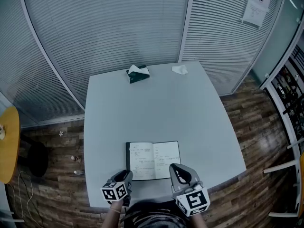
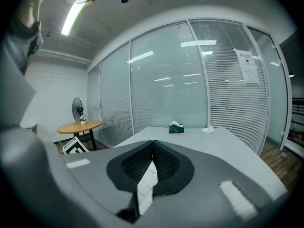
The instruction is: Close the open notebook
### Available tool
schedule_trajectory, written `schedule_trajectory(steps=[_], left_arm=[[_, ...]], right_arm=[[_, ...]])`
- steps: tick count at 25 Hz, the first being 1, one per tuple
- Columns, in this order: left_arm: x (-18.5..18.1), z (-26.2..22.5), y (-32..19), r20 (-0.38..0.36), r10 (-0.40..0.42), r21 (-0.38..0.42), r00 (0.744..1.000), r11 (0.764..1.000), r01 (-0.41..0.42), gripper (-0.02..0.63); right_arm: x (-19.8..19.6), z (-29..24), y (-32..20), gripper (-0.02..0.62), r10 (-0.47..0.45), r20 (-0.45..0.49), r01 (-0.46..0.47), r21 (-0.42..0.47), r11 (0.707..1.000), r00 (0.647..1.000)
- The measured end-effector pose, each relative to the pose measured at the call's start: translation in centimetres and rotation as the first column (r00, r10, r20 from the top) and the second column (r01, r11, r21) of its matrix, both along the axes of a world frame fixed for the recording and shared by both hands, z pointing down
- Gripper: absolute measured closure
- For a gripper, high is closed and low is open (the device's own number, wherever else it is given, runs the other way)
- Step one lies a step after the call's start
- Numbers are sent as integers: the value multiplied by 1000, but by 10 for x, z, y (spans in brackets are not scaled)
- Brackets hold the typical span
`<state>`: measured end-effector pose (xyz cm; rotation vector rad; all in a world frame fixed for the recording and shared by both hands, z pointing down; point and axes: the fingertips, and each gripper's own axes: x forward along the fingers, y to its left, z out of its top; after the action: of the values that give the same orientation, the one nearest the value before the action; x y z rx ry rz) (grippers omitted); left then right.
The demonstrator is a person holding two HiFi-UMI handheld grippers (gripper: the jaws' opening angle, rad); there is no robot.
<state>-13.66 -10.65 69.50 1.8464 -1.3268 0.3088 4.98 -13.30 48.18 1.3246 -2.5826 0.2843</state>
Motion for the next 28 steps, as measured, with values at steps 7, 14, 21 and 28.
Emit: schedule_trajectory(steps=[7,14,21,28], left_arm=[[7,-22,0,-27,31,47,999,998,-30,495],[19,-41,-3,-44,87,92,995,992,-82,528],[37,-58,-8,-44,150,142,988,980,-142,560],[56,-68,-10,-44,197,173,979,967,-187,560]], right_arm=[[2,-2,2,594,8,3,-8,9,1000,1000],[4,-3,3,594,11,15,-12,6,1000,1000],[8,-4,3,594,20,17,-20,9,1000,1000],[12,-2,4,594,26,19,-26,7,1000,999]])
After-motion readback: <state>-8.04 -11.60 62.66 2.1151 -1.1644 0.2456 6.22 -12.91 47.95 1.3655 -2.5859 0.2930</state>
